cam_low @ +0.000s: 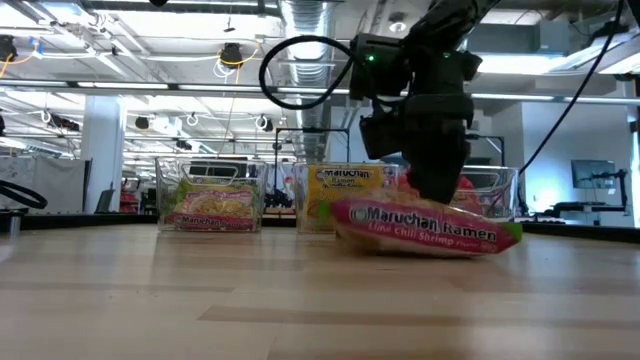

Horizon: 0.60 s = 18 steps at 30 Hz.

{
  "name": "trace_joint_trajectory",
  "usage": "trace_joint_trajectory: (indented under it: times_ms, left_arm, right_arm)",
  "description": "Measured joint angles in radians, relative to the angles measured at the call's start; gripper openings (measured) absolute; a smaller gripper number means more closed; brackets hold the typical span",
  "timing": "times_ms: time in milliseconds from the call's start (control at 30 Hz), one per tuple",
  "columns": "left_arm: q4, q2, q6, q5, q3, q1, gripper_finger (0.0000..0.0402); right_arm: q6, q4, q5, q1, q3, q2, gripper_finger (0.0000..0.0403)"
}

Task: Sort Maruchan noodles
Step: Put the green noodle pack into the left transparent bin

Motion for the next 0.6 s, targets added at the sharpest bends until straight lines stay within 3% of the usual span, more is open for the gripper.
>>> trace_joint_trajectory:
  times_ms: [267,600]
  left_arm:
    - [0.0,-0.003,-0.005,0.0,0.0,0.0,0.0137]
    - [-0.001,-0.003,-0.004,0.001,0.0,0.0,0.0137]
  right_arm:
    - [0.053,-0.036,-0.026,0.02,0.037,0.004,0.0016]
    - [0.059,-0.21,-0.012,0.062,0.172,0.009,0.0005]
